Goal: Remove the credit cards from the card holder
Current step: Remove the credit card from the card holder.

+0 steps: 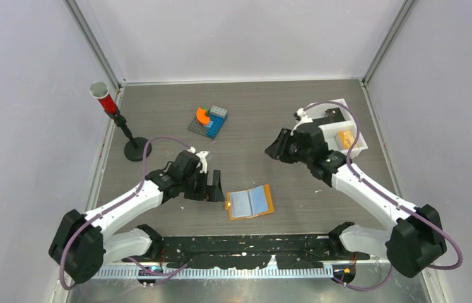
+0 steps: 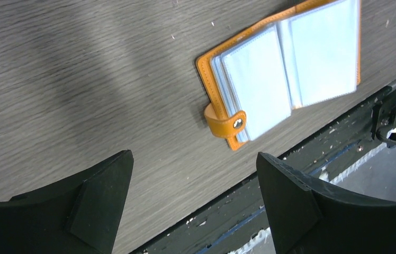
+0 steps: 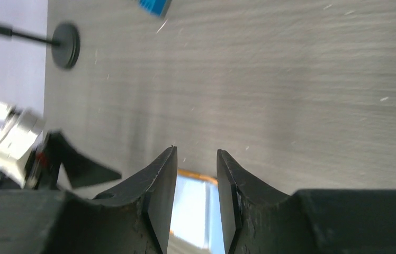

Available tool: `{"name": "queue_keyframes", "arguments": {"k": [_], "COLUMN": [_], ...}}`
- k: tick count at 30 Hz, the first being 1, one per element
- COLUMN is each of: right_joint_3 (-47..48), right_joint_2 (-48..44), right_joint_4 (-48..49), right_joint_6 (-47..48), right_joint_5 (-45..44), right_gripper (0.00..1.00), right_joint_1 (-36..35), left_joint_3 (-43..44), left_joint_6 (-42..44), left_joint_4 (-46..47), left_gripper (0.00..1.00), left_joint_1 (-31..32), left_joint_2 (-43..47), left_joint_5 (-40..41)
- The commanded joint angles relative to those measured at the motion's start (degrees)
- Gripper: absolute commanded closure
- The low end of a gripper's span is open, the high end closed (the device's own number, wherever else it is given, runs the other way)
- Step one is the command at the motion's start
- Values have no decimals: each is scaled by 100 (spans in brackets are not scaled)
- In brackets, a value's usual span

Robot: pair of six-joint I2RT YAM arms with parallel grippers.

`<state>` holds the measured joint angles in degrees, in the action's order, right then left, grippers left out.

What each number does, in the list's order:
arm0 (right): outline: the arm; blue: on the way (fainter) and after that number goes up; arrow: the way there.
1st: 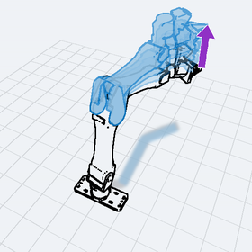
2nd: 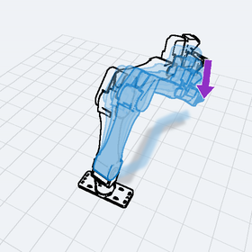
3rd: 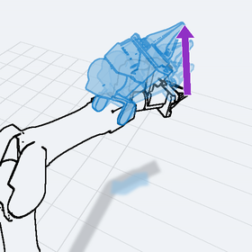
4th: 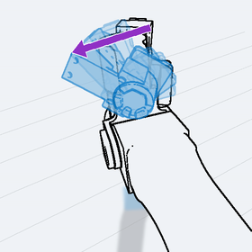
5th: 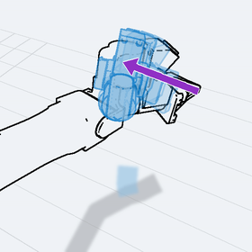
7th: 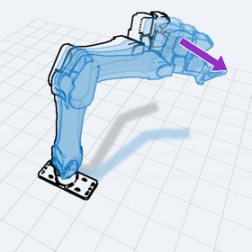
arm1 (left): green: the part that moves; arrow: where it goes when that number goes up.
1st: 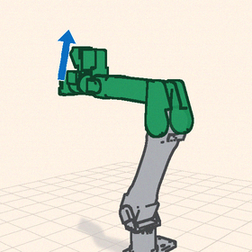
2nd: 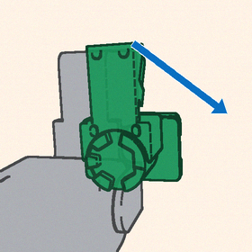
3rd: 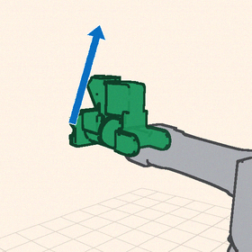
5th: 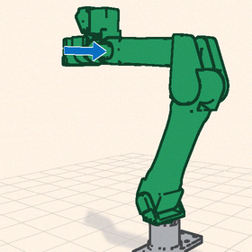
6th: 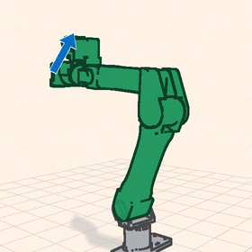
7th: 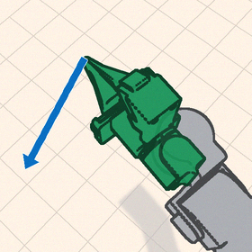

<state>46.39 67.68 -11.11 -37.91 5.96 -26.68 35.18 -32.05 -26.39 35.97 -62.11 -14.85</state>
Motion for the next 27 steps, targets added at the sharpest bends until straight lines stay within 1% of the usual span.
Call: {"name": "queue_keyframes", "arguments": {"k": [1,5,9,13,16,19,22,27], "right_joint_3": [-218,-710,-1288,-1535,-1507,-1484,-1524,-1617], "right_joint_2": [-434,-934,-1379,-1604,-1736,-1808,-1800,-1843], "right_joint_4": [-34,280,494,510,349,255,194,180], "right_joint_6": [67,-286,-576,-697,-612,-528,-495,-508], "right_joint_5": [-492,-937,-1277,-1314,-1394,-1491,-1484,-1362], "right_gripper": [59,59,59,59,59,59,59,58], "right_joint_1": [-902,-1448,-1776,-1839,-1849,-1850,-1850,-1858], "left_joint_3": [20,11,-44,-136,-168,-92,64,94], "left_joint_6": [-252,-293,-309,-323,-342,-356,-344,-488], "left_joint_4": [649,782,819,855,956,1168,1163,1285], "left_gripper": [11,10,10,10,11,12,13,19], "left_joint_1": [72,92,131,202,208,238,334,464], "left_joint_2": [-375,-680,-809,-814,-877,-1074,-1386,-1718], "left_joint_5": [99,264,348,420,401,128,134,13]}}
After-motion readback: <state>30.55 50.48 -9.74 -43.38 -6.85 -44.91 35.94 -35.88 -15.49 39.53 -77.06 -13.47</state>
